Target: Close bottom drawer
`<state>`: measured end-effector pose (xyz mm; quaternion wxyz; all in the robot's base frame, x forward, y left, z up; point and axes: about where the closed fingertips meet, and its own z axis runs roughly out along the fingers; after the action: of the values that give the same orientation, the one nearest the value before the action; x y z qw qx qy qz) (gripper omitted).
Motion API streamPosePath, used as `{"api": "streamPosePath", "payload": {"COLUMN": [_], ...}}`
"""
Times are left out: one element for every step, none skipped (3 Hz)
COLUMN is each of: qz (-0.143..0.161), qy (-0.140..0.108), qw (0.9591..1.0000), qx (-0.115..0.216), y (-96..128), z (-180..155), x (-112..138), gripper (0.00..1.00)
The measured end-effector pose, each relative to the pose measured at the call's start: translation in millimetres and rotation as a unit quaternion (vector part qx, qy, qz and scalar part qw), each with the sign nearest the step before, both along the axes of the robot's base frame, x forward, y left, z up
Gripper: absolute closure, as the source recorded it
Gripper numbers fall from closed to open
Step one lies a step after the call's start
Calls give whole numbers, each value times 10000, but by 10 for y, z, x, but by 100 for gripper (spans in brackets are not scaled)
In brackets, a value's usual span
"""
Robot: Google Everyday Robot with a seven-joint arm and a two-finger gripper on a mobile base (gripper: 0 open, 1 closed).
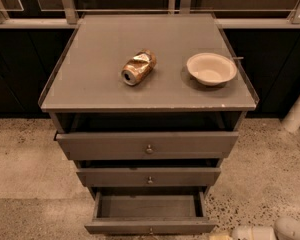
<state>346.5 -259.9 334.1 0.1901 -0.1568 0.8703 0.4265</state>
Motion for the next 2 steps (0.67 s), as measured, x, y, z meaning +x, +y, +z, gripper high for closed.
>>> {"api": "streamPosePath", "payload": {"qz": [39,-46], "qy": [-2,194], "qw": [10000,9998], "qx": [60,64], "y": [211,306], "z": [-394,-855], "x": [281,402], "gripper": [100,100]}}
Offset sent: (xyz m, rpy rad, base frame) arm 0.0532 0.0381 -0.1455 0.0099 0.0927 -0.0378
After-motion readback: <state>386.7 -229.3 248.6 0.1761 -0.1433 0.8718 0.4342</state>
